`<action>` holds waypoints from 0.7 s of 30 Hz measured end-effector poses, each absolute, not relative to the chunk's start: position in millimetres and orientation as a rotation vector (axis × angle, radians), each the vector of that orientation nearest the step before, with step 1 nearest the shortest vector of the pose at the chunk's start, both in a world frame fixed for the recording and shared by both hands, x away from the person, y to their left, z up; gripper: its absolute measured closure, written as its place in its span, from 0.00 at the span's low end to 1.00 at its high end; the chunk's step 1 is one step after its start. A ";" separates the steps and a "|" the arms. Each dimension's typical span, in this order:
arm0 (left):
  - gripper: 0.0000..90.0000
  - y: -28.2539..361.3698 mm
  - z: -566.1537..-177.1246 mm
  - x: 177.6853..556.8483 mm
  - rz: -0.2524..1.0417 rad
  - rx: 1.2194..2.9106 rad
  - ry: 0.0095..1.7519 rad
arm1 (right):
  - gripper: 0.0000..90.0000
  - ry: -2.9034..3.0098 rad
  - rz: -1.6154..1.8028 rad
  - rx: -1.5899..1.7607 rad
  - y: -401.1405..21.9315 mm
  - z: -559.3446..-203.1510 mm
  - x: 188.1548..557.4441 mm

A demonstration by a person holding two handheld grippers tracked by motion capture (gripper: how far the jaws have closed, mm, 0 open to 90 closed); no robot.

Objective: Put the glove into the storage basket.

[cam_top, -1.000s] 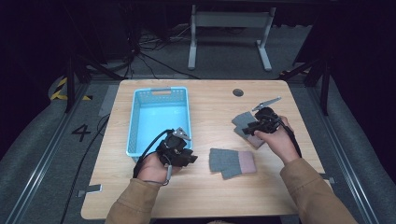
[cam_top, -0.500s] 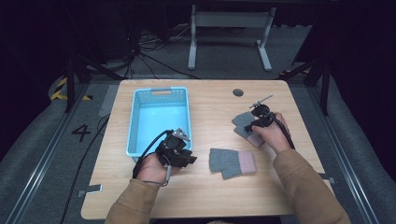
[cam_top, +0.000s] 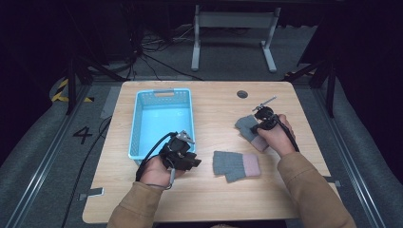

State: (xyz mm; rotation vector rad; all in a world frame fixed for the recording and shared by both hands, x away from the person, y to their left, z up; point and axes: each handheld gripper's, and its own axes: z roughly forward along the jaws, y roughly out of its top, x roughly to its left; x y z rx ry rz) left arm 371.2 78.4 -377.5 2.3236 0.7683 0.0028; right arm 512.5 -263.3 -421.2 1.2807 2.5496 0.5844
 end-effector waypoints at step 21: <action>0.75 75.8 -376.5 370.3 0.003 2.328 0.762 | 0.95 2.653 0.838 1.006 -258.1 -361.3 452.6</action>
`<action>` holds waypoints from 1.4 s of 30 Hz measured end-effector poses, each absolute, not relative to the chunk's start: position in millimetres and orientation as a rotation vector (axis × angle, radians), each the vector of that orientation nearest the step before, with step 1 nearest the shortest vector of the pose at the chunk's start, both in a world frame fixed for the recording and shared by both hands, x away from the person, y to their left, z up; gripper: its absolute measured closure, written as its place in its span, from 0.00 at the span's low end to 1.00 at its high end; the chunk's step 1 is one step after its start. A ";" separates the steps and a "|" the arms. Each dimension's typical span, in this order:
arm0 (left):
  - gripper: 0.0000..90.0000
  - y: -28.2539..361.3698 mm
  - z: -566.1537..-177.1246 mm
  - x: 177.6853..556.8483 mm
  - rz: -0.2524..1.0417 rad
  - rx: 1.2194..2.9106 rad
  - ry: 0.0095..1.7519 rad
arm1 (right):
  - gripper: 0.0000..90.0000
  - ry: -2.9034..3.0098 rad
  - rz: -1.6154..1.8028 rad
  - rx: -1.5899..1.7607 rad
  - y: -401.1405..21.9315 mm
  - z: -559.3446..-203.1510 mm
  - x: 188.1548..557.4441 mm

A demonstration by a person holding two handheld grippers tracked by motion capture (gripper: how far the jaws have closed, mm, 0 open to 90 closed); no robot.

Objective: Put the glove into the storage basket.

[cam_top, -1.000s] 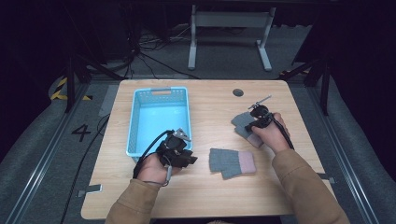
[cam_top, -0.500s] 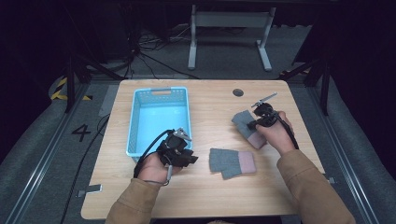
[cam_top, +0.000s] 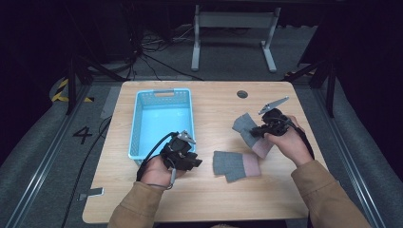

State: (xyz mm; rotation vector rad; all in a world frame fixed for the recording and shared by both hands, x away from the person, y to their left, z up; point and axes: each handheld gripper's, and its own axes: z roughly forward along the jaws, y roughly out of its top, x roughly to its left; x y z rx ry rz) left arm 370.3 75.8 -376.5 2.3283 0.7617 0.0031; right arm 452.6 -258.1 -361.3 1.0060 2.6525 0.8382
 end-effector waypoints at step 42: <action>0.80 54.5 -388.2 366.2 -0.040 2.381 0.725 | 0.95 2.950 0.674 0.601 -205.4 -390.2 393.1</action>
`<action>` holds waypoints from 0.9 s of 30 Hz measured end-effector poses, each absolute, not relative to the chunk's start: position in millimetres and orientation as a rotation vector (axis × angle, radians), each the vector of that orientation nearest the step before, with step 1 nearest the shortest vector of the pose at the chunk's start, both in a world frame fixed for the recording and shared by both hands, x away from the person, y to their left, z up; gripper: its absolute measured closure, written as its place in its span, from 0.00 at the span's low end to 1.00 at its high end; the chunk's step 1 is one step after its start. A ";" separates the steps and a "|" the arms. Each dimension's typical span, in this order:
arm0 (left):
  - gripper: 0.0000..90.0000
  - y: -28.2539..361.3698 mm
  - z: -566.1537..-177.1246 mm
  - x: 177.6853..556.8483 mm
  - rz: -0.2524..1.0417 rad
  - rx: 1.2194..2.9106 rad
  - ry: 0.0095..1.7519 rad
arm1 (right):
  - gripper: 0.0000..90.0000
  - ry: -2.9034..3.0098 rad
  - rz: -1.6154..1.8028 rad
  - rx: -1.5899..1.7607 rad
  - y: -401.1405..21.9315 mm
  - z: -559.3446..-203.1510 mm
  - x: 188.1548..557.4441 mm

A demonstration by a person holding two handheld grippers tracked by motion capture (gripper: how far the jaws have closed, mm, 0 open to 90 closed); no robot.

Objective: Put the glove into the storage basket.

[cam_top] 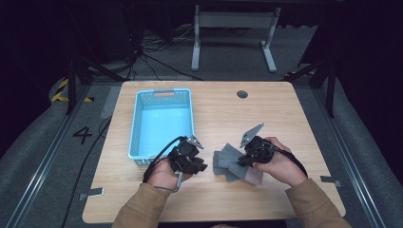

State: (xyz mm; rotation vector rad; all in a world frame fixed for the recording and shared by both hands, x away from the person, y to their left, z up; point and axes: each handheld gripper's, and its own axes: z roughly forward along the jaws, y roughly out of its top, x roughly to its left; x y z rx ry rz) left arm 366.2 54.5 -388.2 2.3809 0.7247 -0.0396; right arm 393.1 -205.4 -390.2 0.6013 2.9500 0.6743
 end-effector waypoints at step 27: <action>0.78 31.9 -406.1 366.7 -0.030 2.456 0.719 | 0.73 2.852 0.765 0.809 -263.5 -381.6 379.6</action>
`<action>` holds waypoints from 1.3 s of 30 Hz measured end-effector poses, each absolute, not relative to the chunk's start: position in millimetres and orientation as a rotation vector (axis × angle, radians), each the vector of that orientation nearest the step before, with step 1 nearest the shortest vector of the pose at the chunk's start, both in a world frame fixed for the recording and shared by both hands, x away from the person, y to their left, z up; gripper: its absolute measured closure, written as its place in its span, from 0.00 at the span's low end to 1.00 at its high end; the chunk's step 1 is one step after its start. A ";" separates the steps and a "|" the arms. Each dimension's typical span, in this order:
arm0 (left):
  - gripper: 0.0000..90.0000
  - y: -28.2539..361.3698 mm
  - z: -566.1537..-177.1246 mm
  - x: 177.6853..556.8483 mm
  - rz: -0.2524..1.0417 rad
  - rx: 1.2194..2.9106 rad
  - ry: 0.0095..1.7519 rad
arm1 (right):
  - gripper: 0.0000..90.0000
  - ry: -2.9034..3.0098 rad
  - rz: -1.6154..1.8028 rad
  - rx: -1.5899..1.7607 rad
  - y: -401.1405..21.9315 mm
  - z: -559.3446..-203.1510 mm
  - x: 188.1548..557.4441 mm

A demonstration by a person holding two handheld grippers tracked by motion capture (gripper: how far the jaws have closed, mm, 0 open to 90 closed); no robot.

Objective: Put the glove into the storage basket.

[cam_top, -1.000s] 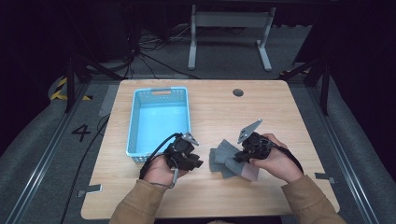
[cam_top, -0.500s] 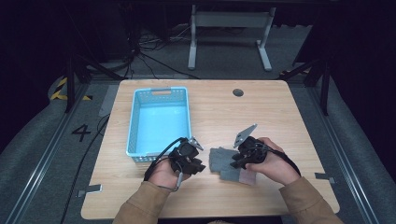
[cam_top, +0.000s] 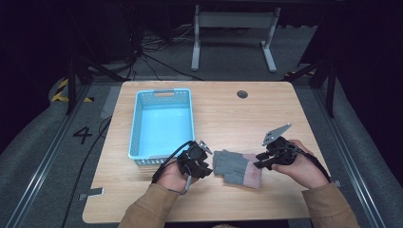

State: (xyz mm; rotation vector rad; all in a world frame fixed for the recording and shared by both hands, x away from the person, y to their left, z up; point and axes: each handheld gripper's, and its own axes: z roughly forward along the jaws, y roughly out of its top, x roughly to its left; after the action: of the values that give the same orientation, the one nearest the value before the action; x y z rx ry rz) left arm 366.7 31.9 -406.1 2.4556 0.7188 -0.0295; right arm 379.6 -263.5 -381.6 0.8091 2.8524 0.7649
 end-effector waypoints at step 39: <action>0.84 5.0 -442.4 375.7 -0.065 2.541 0.651 | 0.74 2.969 0.582 0.781 -284.3 -418.1 386.1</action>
State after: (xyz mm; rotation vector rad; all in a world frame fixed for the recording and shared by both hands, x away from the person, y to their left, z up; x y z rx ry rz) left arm 375.7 5.0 -442.4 2.5408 0.6515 -0.0648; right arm 386.1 -284.3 -418.1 0.7810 2.9687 0.5820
